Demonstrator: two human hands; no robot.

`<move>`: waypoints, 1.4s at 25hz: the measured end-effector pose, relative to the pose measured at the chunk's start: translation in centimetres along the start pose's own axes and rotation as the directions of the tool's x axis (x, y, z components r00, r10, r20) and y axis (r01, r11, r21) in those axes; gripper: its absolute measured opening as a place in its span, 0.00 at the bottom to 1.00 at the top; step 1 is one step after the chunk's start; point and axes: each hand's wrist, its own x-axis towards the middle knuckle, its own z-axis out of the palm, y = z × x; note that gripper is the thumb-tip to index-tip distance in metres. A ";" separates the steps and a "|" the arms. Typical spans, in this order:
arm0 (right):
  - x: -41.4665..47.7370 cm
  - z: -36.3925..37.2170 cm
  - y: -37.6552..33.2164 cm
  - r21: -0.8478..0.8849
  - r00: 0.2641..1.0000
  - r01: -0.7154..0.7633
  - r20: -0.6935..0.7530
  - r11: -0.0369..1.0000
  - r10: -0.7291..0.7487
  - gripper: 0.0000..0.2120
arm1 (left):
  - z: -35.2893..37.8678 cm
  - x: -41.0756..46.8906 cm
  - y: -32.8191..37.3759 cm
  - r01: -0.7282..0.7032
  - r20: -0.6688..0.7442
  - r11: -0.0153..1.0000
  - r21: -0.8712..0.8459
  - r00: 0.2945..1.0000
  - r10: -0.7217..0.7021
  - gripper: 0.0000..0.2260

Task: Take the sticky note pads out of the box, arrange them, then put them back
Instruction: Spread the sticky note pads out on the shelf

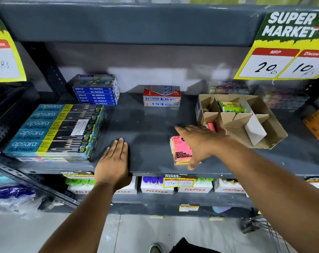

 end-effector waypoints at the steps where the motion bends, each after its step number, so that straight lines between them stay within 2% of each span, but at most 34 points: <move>1: 0.4 0.7 0.2 -0.011 1.000 -0.011 0.008 1.000 0.011 0.69 | 0.0 0.1 0.0 -0.005 0.009 1.000 0.010 1.000 0.004 0.40; 6: 1.8 2.3 0.6 -0.067 0.998 -0.019 -0.054 0.998 0.015 0.67 | 0.1 0.1 0.0 -0.003 0.024 1.000 0.016 1.000 0.003 0.40; 11: 2.2 2.6 0.6 -0.076 0.998 -0.028 -0.054 0.997 0.024 0.67 | 0.0 0.0 0.0 -0.011 0.025 1.000 0.017 1.000 0.011 0.43; 16: 1.5 1.2 0.4 0.014 1.000 0.022 -0.020 1.000 -0.022 0.70 | 0.0 0.1 -0.1 -0.004 0.022 1.000 0.009 1.000 0.004 0.43; 21: 1.2 0.1 0.5 0.106 1.000 0.008 0.002 0.994 -0.008 0.66 | 0.0 0.0 -0.1 0.003 0.026 1.000 0.001 1.000 -0.003 0.44; 25: 1.4 -1.1 0.7 0.083 1.000 0.027 0.003 0.996 -0.027 0.65 | -0.1 -0.1 -0.1 -0.001 0.026 1.000 -0.018 1.000 0.002 0.43; 31: 5.8 -5.5 -0.2 0.071 0.979 0.095 -0.186 0.993 -0.080 0.60 | -0.3 -0.3 0.0 -0.028 -0.029 0.998 -0.057 0.999 0.026 0.39; 35: 10.4 -5.0 -3.0 0.118 0.978 0.112 -0.188 0.987 -0.089 0.50 | -0.3 -0.4 0.2 -0.028 -0.044 0.996 -0.080 0.999 0.025 0.36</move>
